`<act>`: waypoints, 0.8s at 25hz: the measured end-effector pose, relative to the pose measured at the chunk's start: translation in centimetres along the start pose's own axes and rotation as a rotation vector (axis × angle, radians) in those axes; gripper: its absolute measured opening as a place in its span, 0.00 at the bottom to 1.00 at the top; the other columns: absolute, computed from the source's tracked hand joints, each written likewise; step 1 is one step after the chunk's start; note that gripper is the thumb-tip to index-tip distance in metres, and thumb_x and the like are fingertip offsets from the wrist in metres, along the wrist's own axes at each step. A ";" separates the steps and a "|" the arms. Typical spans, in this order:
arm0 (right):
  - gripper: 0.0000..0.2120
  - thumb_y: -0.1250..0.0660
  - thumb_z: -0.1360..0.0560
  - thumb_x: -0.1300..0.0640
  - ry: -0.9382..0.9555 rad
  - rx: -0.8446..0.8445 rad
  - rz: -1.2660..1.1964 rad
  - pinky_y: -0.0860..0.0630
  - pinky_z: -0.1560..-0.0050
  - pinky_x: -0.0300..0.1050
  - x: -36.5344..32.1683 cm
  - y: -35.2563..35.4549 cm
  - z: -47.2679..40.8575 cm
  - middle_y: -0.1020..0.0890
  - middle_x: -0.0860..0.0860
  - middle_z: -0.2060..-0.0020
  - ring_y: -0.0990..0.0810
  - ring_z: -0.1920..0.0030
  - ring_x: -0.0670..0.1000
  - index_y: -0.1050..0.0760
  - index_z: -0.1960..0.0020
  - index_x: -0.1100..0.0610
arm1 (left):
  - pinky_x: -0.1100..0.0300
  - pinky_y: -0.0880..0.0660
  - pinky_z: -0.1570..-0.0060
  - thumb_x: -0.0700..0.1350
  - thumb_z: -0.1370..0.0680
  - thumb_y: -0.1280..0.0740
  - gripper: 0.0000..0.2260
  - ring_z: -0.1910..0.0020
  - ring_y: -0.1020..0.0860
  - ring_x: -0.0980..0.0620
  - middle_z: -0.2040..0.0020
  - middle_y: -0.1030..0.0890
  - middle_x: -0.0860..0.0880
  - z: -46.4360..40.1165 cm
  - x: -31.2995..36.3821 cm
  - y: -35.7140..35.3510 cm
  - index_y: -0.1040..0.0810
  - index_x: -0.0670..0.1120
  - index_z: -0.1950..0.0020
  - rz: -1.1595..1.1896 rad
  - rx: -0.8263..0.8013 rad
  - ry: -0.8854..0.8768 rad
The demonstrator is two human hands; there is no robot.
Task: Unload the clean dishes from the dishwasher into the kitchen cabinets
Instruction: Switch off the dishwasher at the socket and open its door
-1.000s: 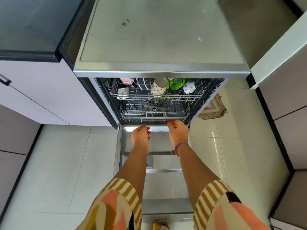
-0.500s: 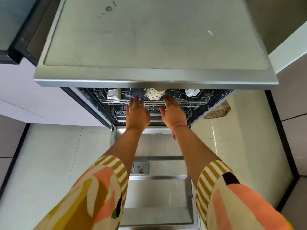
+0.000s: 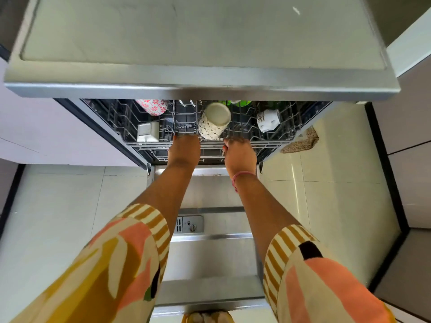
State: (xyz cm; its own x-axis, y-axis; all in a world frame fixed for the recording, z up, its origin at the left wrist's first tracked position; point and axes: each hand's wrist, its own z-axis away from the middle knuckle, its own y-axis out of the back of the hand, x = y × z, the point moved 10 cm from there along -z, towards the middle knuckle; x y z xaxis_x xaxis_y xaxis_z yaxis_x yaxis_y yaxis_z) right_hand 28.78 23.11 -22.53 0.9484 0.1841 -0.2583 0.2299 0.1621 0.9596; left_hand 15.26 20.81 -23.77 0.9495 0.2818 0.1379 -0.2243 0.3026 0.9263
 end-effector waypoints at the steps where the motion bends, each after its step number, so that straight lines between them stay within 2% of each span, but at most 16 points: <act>1: 0.15 0.44 0.19 0.64 -0.004 -0.027 0.024 0.24 0.45 0.48 0.1 0.0 1.1 0.19 0.58 0.45 0.23 0.41 0.56 0.23 0.38 0.58 | 0.47 0.24 0.47 0.33 0.21 0.42 0.12 0.44 0.21 0.38 0.45 0.20 0.37 1.1 0.1 -0.3 0.23 0.36 0.42 -0.030 -0.012 -0.011; 4: 0.16 0.46 0.19 0.65 -0.002 -0.102 0.111 0.23 0.46 0.46 0.0 -0.5 4.3 0.19 0.59 0.47 0.23 0.42 0.55 0.23 0.38 0.60 | 0.49 0.23 0.47 0.34 0.20 0.43 0.12 0.45 0.20 0.39 0.46 0.20 0.37 4.3 -0.1 -1.7 0.23 0.36 0.41 -0.093 -0.047 -0.042; 9: 0.16 0.47 0.20 0.67 0.000 -0.202 0.098 0.23 0.45 0.48 0.2 -1.5 10.9 0.21 0.61 0.45 0.22 0.42 0.56 0.25 0.37 0.61 | 0.51 0.23 0.47 0.36 0.19 0.44 0.13 0.45 0.20 0.42 0.45 0.20 0.40 10.3 -0.9 -5.0 0.22 0.40 0.40 -0.104 -0.077 -0.057; 15: 0.17 0.48 0.20 0.66 -0.028 -0.234 0.088 0.25 0.42 0.48 1.0 -2.4 16.1 0.20 0.60 0.47 0.22 0.43 0.56 0.25 0.37 0.61 | 0.51 0.23 0.46 0.37 0.19 0.42 0.12 0.45 0.20 0.42 0.44 0.20 0.40 15.1 -0.9 -7.6 0.23 0.40 0.39 -0.059 -0.102 -0.077; 20: 0.18 0.48 0.19 0.65 -0.020 -0.244 0.048 0.24 0.45 0.49 2.7 -1.9 18.3 0.21 0.60 0.46 0.21 0.45 0.58 0.26 0.35 0.58 | 0.50 0.23 0.44 0.37 0.19 0.42 0.13 0.45 0.20 0.40 0.44 0.20 0.38 17.6 0.0 -9.0 0.22 0.40 0.38 -0.001 -0.133 -0.073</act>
State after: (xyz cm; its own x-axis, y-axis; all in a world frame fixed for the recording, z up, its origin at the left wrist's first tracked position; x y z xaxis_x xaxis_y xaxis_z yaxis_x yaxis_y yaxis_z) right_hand 34.93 5.56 -23.06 0.9616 0.1785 -0.2085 0.1273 0.3829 0.9150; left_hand 21.15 2.12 -25.94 0.9621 0.2156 0.1671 -0.2461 0.4218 0.8727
